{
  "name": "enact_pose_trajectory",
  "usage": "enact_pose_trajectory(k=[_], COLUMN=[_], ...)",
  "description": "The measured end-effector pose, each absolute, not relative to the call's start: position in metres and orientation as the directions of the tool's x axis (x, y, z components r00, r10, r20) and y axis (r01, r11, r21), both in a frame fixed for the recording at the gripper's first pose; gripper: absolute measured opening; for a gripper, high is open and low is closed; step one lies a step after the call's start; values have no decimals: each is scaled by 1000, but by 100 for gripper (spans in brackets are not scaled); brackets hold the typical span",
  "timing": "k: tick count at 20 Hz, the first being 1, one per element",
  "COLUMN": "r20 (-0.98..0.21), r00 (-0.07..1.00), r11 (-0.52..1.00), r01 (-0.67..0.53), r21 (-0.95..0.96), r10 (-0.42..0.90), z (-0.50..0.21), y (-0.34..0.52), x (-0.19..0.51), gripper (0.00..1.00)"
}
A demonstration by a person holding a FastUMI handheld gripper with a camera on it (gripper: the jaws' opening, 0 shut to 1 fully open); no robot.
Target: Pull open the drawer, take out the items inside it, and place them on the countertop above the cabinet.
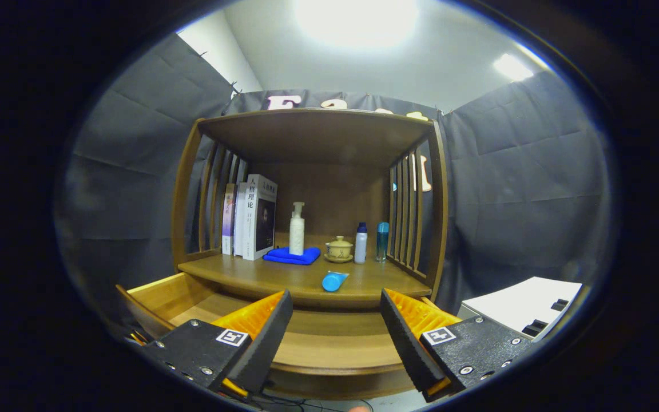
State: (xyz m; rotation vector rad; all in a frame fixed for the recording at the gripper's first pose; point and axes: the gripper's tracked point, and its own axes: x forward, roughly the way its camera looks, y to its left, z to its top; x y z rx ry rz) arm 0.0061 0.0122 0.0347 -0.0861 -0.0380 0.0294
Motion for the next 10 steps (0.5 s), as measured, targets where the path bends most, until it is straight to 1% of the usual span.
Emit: enact_pose_trajectory(k=[3, 6, 7, 8, 10], r20=[7, -47, -39, -4, -25], r00=[999, 999, 999, 999, 999], r11=[998, 998, 998, 999, 999], r01=[-39, -29, -36, -35, -25], r21=[-58, -54, -47, -29, -30], r10=[40, 27, 34, 35, 24], z=[11, -21, -24, -20, -32], y=[13, 6, 6, 7, 2], x=[-10, -23, -27, -29, -34], gripper=[95, 95, 95, 95, 95])
